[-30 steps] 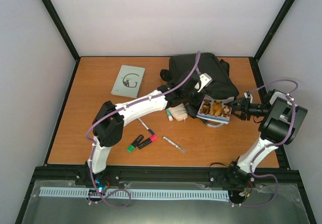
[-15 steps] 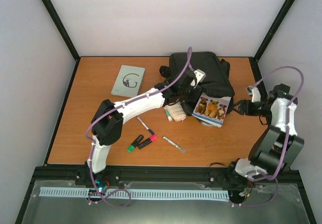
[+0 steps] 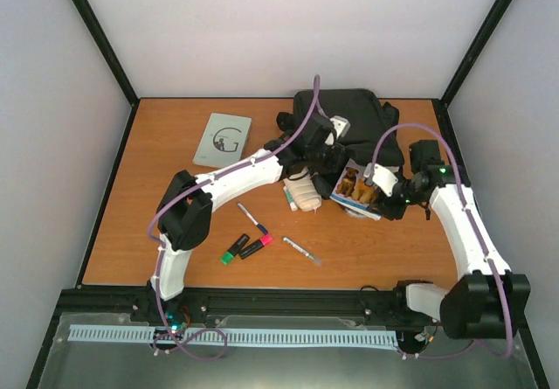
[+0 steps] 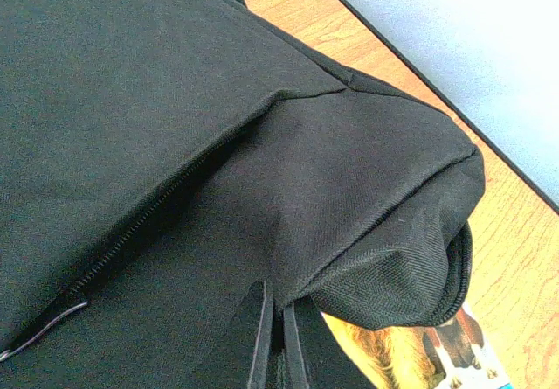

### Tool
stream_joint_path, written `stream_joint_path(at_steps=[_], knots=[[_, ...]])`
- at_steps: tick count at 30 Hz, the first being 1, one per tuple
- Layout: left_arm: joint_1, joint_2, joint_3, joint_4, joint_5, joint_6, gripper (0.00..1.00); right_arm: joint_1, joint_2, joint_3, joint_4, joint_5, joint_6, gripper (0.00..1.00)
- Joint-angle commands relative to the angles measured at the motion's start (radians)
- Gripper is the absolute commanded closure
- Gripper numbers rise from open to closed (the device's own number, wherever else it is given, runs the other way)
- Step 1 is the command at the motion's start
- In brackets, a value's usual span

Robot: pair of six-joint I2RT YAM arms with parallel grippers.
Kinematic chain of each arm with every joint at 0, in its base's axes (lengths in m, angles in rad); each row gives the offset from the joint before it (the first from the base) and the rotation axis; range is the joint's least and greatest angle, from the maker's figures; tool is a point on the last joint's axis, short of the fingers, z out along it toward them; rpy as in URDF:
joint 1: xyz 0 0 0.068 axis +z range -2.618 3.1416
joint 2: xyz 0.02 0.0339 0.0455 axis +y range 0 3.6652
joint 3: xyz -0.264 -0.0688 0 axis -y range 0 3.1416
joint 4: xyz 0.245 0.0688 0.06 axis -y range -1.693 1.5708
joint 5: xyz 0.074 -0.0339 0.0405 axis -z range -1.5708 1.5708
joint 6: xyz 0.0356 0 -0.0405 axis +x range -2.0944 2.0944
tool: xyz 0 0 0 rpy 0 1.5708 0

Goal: Pack the student bag
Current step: Place the book in the student bag.

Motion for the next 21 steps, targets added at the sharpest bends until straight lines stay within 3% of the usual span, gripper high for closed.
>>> stream_joint_path(at_steps=[1,10,15,21], knots=[[0.034,-0.009,0.069,0.032,0.063,-0.078,0.99,0.152,-0.099,-0.034,0.089,0.209,-0.082,0.43],[0.040,0.010,0.123,-0.014,0.117,-0.092,0.99,0.525,-0.152,-0.244,0.354,0.642,-0.054,0.39],[0.040,0.015,0.131,-0.017,0.125,-0.097,0.99,0.618,-0.075,-0.318,0.542,0.869,-0.010,0.39],[0.041,0.020,0.141,-0.021,0.137,-0.101,0.99,0.659,-0.048,-0.384,0.719,1.015,-0.043,0.44]])
